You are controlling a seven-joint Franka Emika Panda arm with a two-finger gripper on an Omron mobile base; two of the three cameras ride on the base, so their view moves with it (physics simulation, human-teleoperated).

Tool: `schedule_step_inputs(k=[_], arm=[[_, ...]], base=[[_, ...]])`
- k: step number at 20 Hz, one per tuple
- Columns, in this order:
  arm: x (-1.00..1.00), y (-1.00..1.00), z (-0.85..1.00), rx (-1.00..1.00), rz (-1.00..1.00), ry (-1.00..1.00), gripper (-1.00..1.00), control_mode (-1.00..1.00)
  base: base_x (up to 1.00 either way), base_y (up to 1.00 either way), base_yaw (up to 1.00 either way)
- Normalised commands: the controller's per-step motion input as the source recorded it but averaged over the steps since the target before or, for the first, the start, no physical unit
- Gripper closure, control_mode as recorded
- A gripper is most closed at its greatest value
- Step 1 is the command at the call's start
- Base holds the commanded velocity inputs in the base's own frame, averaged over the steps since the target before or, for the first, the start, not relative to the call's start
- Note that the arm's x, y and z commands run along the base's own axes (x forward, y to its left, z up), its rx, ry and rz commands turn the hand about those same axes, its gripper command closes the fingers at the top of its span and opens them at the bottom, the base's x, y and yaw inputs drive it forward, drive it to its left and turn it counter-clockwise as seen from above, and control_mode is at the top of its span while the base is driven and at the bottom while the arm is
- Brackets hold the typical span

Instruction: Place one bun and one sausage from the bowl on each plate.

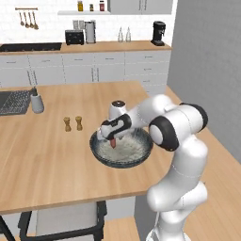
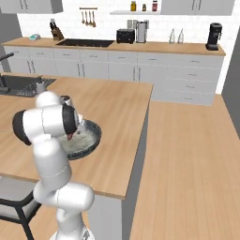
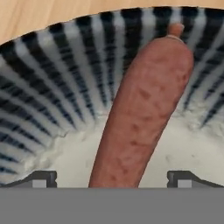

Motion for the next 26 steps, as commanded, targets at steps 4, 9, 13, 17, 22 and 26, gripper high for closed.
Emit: schedule_step_inputs(k=[4,9,13,17,22,26], arm=[[-0.11,0.00,-0.46,-0.10,0.00,0.00,1.00,-1.00],[-0.15,-0.07,-0.15,0.00,0.00,0.00,1.00,-1.00],[-0.72,-0.24,0.01,0.00,0.00,0.00,1.00,-1.00],[-0.82,-0.27,0.73,0.02,-0.04,-0.01,1.00,-1.00],[-0.88,-0.11,1.00,0.03,-0.13,0.00,1.00,-1.00],[-1.00,-0.08,1.00,0.08,-0.10,0.11,1.00,-1.00]], base=[[0.00,0.00,0.00],[0.00,0.00,0.00],[0.00,0.00,0.00],[0.00,0.00,0.00],[0.00,0.00,0.00],[0.00,0.00,0.00]])
